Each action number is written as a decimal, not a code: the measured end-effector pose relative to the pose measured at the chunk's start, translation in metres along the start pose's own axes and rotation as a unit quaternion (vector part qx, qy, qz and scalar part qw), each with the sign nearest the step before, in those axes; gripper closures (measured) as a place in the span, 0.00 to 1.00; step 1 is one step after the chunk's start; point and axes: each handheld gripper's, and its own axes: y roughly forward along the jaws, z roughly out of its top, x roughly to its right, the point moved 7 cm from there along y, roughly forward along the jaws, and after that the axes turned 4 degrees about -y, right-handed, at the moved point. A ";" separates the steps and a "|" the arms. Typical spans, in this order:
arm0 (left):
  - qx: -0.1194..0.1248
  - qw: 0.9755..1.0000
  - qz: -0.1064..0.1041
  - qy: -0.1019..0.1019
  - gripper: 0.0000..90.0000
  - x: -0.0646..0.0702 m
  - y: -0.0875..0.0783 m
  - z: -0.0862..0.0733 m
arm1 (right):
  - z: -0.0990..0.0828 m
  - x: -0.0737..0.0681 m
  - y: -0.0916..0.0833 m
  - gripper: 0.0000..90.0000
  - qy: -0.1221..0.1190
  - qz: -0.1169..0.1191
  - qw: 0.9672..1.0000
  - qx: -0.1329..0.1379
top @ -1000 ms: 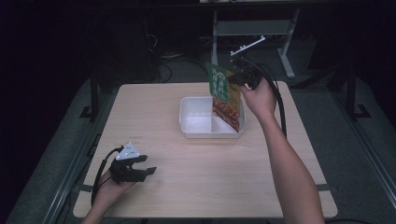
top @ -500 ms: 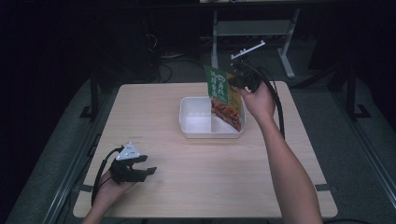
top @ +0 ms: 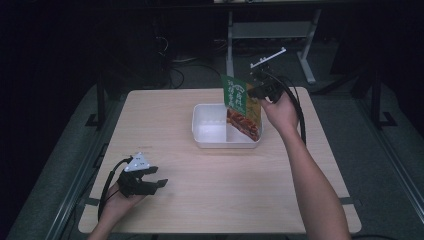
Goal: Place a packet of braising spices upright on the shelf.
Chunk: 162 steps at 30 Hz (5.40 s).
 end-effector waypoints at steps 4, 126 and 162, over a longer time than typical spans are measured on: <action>0.001 1.000 0.000 -0.002 0.42 0.001 0.001 0.000 | -0.006 0.001 -0.002 0.97 0.008 0.009 1.000 -0.004; 0.003 1.000 0.008 -0.002 0.40 0.003 0.002 0.001 | -0.159 -0.002 -0.035 0.49 0.090 0.116 0.989 0.007; 0.004 1.000 0.010 0.001 0.39 0.005 0.003 0.001 | -0.226 -0.026 -0.025 0.46 0.110 0.139 0.984 -0.004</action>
